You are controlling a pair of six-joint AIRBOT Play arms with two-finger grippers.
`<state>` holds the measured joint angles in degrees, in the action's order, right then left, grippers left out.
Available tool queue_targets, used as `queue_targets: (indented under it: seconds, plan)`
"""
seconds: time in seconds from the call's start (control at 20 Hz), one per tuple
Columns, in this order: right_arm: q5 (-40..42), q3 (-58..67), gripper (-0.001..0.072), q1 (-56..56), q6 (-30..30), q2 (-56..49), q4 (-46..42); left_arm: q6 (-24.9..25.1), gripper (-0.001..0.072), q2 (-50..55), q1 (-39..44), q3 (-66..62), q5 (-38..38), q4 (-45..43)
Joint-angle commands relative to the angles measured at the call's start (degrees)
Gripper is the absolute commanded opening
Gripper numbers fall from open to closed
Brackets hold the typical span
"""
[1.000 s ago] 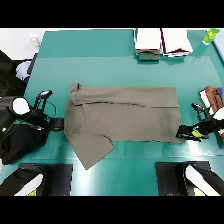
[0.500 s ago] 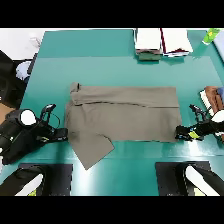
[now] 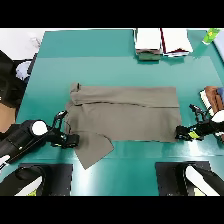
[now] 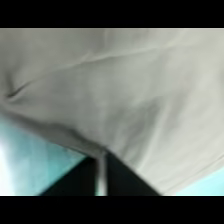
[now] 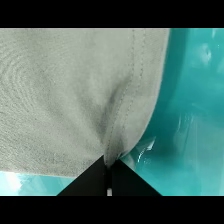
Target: Fold the shirts.
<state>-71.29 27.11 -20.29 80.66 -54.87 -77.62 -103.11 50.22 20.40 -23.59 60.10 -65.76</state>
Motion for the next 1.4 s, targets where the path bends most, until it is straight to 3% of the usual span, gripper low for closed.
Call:
queue_targets:
  seconds: [0.0, 0.2, 0.5, 0.7, 0.9, 1.15, 1.35]
  plan:
    - [0.2, 0.9, 0.0019, 0.0, 0.0, 0.0, -0.6, -1.4, 0.0026, 0.0, 1.7, 0.2, -2.0, -0.2]
    - [-4.4, 6.1, 0.0018, 0.0, 0.0, 0.0, -0.6, -1.7, 0.0024, -0.2, 3.7, -5.9, 6.0, -7.9]
    - [-10.0, 7.8, 0.0018, 0.0, -0.7, 6.9, -1.2, -11.9, 0.0025, -7.0, 15.6, -9.0, 11.0, -11.8]
    - [-10.7, 7.9, 0.0017, 0.0, -0.6, 14.7, -3.4, -16.1, 0.0025, -13.0, 16.2, -12.5, 13.4, -12.6]
    - [-8.5, 11.4, 0.0017, 0.0, 0.3, 13.8, -3.0, -16.8, 0.0025, -12.7, 16.2, -18.6, 9.2, -20.9]
    - [-5.7, 22.6, 0.0017, 0.0, 0.4, 2.1, -2.8, -15.9, 0.0025, -3.9, 16.1, -24.6, 3.4, -31.1]
    - [-3.5, 32.2, 0.0017, 0.7, 0.4, -8.3, -1.7, -11.7, 0.0026, 8.8, 5.8, -31.9, -4.5, -29.8]
